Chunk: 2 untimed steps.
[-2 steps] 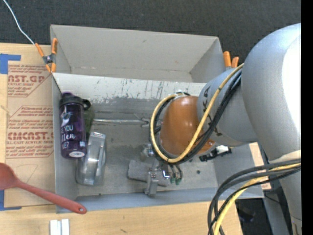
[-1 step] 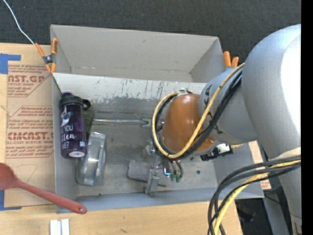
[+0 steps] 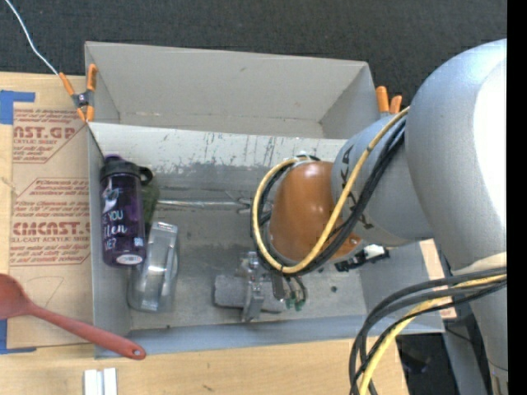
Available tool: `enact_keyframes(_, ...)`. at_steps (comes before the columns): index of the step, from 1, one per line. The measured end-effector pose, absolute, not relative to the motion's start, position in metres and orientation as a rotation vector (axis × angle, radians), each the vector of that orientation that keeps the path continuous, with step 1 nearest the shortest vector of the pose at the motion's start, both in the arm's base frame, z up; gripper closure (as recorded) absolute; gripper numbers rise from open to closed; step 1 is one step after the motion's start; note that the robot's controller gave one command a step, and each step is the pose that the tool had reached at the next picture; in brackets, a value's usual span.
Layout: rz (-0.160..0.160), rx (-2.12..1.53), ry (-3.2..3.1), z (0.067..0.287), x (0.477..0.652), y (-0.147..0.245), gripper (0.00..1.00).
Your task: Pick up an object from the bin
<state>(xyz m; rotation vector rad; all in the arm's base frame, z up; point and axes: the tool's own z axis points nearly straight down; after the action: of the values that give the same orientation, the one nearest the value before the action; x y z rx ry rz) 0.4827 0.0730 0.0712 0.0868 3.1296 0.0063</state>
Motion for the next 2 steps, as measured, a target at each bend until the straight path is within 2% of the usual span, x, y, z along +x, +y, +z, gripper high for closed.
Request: enact_keyframes(2,0.006,0.087,3.132,0.0759,0.4818,0.073,1.0)
